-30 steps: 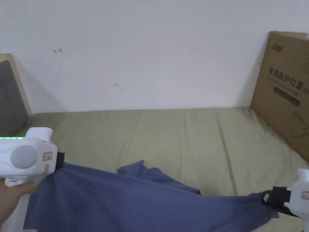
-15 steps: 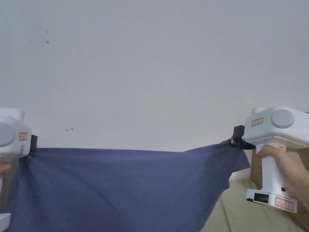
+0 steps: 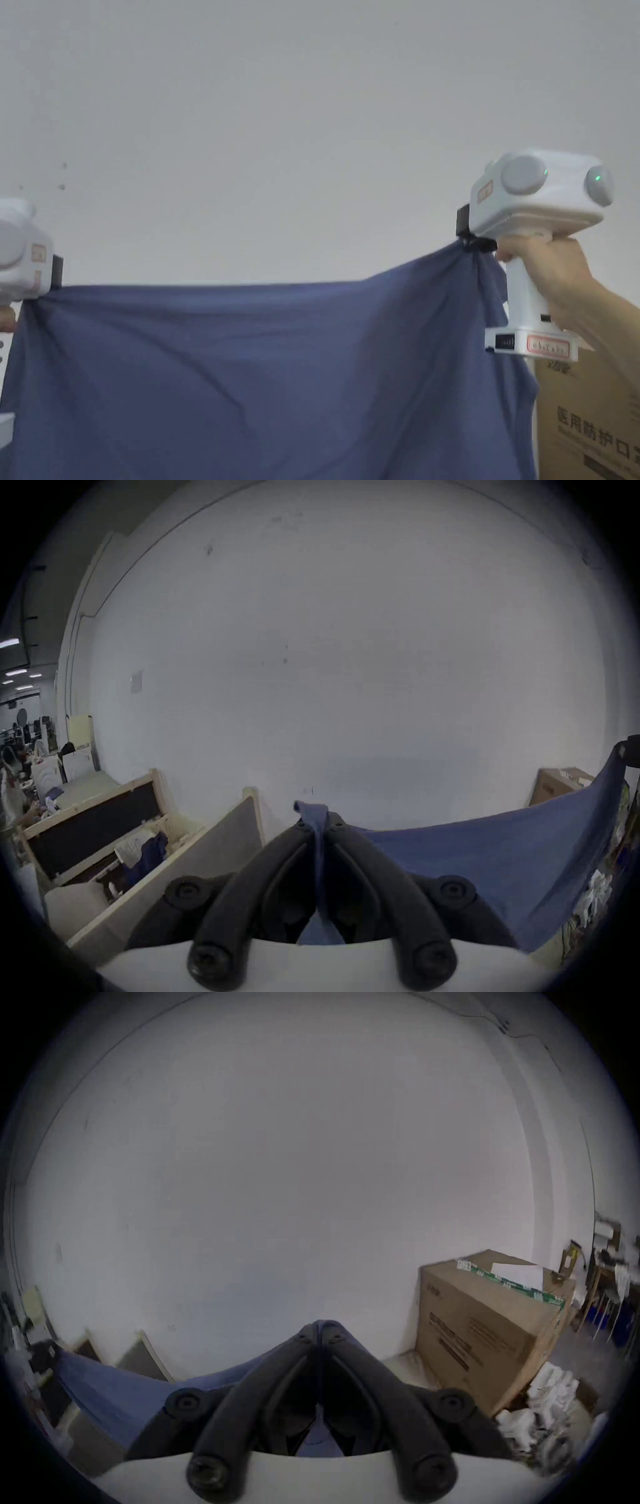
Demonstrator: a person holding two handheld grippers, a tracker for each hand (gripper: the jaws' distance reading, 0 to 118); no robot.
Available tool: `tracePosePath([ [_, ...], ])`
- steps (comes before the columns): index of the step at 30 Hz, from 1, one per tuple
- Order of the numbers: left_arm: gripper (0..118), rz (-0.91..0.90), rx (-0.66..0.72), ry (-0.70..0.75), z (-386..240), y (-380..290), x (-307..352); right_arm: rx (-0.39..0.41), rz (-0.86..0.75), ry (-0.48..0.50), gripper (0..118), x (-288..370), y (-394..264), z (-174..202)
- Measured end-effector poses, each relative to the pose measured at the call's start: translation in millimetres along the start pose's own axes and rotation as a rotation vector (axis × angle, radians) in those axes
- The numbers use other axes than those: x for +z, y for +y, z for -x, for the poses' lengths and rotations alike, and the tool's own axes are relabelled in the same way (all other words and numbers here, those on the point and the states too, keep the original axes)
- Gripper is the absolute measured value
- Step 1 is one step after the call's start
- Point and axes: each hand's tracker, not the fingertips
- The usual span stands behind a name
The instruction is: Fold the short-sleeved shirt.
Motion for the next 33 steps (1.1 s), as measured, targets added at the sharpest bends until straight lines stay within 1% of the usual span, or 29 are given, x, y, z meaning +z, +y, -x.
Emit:
tracePosePath([
  [1,1,-0.018,0.006,0.035,-5,6,-6,-0.013,-0.033,0.048,2,-2,5,-2],
  [2,1,0.001,-0.040,0.045,-5,10,-10,0.032,0.011,0.010,2,-8,14,0],
  [3,1,-0.021,-0.036,0.022,-5,10,-12,0.037,-0.002,-0.012,2,-9,17,0],
  [4,1,-0.046,-0.041,-0.015,-4,9,-17,0.039,-0.020,-0.017,2,-11,19,-3],
  [5,1,-0.036,-0.049,-0.019,-3,7,-21,0.034,-0.029,-0.018,2,-10,20,-5],
  [6,1,-0.045,-0.047,-0.024,-2,3,-28,0.003,-0.053,-0.005,2,-8,18,-7],
  [7,1,-0.024,-0.062,-0.003,-1,-7,-34,-0.004,-0.040,0.023,2,-9,13,-10],
  [9,1,-0.017,-0.060,-0.018,0,-35,-45,-0.008,-0.035,0.023,2,-15,-4,-12],
  [10,1,-0.009,-0.070,-0.029,0,-50,-52,0.032,0.004,0.014,2,-21,-15,-11],
  [11,1,0.068,-0.073,-0.020,-3,-75,-62,0.073,0.032,0.015,2,-29,-33,-11],
  [13,1,0.154,-0.114,-0.023,-8,-117,-79,0.102,0.103,0.009,2,-47,-68,-14],
  [15,1,0.216,-0.133,-0.025,-15,-162,-95,0.099,0.182,0.011,2,-68,-110,-21],
  [17,1,0.278,-0.165,-0.013,-23,-226,-108,0.106,0.283,-0.031,2,-95,-166,-30],
  [18,1,0.370,-0.202,-0.031,-26,-255,-115,0.112,0.332,-0.046,2,-106,-192,-34],
  [19,1,0.426,-0.173,-0.022,-27,-282,-120,0.092,0.383,-0.037,2,-118,-223,-40],
  [20,1,0.492,-0.157,-0.032,-29,-321,-128,0.096,0.442,-0.028,2,-130,-254,-44],
  [22,1,0.580,-0.126,-0.011,-32,-377,-138,0.108,0.549,-0.056,2,-152,-313,-54],
  [23,1,0.643,-0.154,-0.005,-36,-404,-142,0.114,0.609,-0.056,2,-162,-343,-59],
  [25,1,0.725,-0.179,-0.021,-40,-447,-146,0.088,0.691,-0.078,2,-174,-396,-70],
  [27,1,0.774,-0.164,-0.008,-37,-478,-144,0.054,0.773,-0.086,2,-182,-444,-80],
  [28,1,0.788,-0.162,-0.025,-35,-491,-143,0.062,0.812,-0.085,2,-190,-467,-89],
  [29,1,0.791,-0.153,-0.016,-33,-500,-141,0.079,0.839,-0.106,2,-190,-485,-92],
  [31,1,0.839,-0.164,-0.013,-29,-513,-136,0.096,0.873,-0.103,2,-188,-511,-98],
  [33,1,0.836,-0.164,-0.020,-23,-519,-126,0.078,0.881,-0.097,2,-174,-522,-104],
])
